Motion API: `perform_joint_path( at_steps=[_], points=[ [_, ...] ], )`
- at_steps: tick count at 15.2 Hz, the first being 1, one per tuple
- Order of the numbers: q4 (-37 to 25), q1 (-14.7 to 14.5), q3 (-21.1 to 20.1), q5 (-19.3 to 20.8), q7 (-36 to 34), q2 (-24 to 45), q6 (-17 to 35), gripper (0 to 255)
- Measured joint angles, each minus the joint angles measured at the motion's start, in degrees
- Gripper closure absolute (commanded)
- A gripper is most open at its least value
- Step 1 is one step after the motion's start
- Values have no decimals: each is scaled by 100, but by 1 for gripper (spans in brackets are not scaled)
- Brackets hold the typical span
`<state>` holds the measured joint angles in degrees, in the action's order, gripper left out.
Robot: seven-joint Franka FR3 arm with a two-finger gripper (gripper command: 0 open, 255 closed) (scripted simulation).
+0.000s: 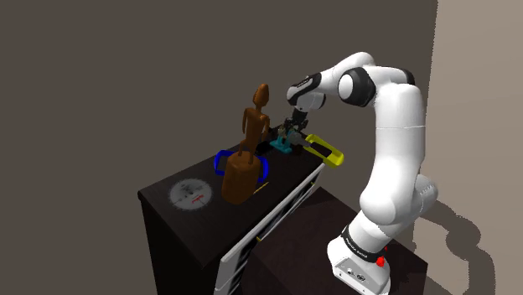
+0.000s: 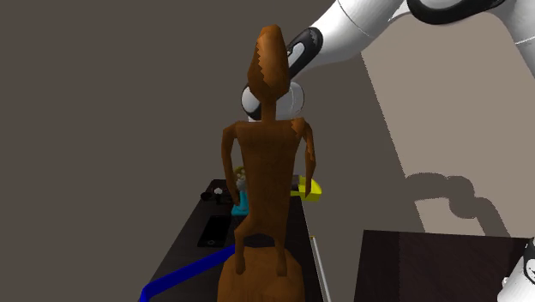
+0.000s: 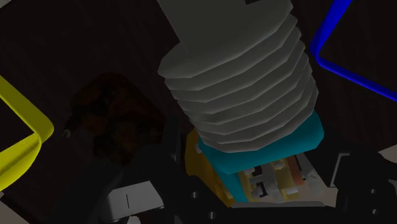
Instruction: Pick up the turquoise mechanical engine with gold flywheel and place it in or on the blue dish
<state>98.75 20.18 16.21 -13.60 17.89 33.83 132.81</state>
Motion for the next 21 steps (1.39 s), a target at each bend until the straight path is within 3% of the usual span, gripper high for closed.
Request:
perform_joint_path(
  at_steps=[4, 13, 21],
  points=[
    [28, -151, 12, 66, -182, -139, -103, 255],
    [412, -1065, -87, 307, -1273, -548, -73, 255],
    [204, -1809, -249, 466, -2289, -516, -207, 255]
  ],
)
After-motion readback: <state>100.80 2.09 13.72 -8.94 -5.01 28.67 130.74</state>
